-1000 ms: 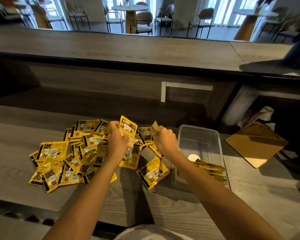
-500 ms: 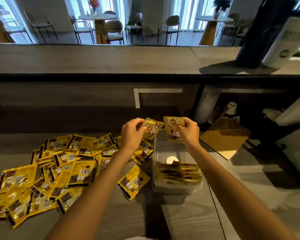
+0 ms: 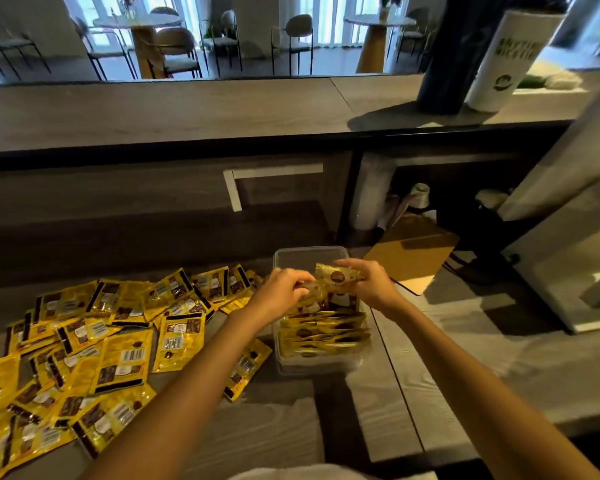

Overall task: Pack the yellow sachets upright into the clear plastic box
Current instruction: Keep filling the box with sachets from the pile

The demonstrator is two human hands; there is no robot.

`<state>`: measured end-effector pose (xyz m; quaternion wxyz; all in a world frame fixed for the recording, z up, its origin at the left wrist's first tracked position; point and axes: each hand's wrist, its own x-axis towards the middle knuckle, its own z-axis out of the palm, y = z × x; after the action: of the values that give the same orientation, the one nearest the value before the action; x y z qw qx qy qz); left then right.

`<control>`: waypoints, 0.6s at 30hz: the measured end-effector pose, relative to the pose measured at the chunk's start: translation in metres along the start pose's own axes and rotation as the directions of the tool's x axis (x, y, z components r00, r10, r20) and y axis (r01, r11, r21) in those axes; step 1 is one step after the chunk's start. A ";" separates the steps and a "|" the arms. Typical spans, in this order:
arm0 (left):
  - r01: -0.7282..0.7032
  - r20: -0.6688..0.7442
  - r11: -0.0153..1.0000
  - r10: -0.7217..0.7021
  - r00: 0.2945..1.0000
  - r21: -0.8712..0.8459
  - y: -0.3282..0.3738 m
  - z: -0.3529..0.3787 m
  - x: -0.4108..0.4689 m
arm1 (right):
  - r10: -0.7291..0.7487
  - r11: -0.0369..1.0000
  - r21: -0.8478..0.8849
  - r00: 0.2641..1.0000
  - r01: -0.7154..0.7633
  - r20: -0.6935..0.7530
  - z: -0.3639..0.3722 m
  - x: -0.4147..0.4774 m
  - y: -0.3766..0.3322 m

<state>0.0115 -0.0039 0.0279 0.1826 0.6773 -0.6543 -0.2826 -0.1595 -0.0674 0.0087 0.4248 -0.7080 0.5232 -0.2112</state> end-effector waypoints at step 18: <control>-0.045 0.380 0.978 -0.036 0.924 0.202 -0.013 0.003 -0.002 | 0.164 0.830 -0.540 0.864 0.140 0.475 0.005 -0.006 -0.022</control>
<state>0.0202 -0.0002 0.0178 -0.0189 0.6233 -0.7046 -0.3387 -0.1454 -0.0577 0.0247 0.3223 -0.8270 0.4372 0.1451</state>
